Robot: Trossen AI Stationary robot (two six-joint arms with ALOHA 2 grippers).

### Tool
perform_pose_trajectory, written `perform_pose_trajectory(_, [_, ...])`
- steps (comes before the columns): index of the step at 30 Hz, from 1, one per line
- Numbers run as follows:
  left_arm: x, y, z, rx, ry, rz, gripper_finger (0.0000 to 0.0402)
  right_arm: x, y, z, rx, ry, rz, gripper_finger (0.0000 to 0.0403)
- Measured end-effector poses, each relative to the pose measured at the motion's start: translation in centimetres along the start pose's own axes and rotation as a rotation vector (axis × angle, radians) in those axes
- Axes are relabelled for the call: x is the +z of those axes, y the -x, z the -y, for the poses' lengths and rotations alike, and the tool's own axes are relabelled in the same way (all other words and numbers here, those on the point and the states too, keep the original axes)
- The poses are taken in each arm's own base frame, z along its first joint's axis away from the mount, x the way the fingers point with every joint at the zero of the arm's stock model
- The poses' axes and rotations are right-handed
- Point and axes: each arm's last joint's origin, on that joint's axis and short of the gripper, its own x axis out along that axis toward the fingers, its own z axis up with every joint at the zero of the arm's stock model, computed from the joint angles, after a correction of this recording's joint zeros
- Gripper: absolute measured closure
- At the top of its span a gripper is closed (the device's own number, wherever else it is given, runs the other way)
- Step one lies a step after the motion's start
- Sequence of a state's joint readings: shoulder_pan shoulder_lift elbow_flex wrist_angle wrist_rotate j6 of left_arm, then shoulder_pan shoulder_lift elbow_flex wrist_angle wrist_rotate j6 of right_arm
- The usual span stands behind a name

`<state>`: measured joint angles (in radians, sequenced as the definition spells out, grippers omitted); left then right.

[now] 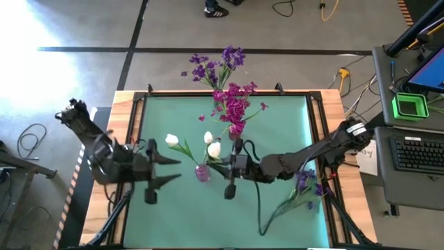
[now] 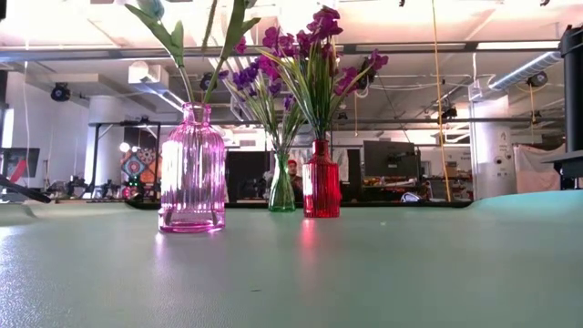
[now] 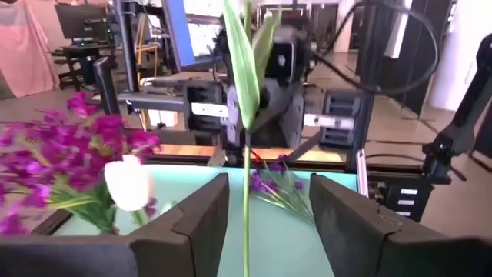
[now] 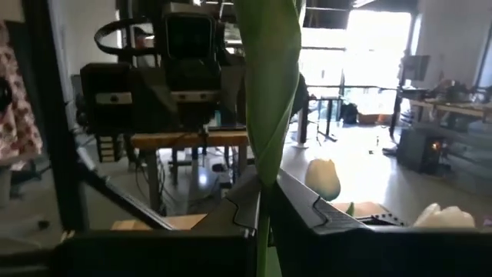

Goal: Sort flowers into vase by color
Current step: Put the white flower into the purple vase

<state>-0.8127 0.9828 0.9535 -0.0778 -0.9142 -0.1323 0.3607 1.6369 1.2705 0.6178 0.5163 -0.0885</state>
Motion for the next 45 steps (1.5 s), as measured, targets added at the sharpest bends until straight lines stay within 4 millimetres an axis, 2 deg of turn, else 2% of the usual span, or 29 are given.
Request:
perform_pose_trajectory(6, [1.7,2.1,-2.6,-0.006,0.045,0.050,0.0235,-0.6,-0.7,0.8,-0.029,-0.028,0.005,0.0390])
perform_pose_trajectory(13, [2.0,3.0,-3.8,0.036,0.039,0.050,0.0235,-1.1,-1.4,1.1,-0.048,-0.016,0.050,0.0390])
perform_pose_trajectory(25, [1.6,2.9,-3.7,0.042,0.008,0.028,0.0235,-2.6,-2.4,2.2,-0.090,0.029,0.015,0.0390])
perform_pose_trajectory(45, [1.4,2.8,-3.7,0.044,-0.011,0.014,0.0235,-2.8,-2.5,2.4,-0.094,0.052,0.001,0.0390])
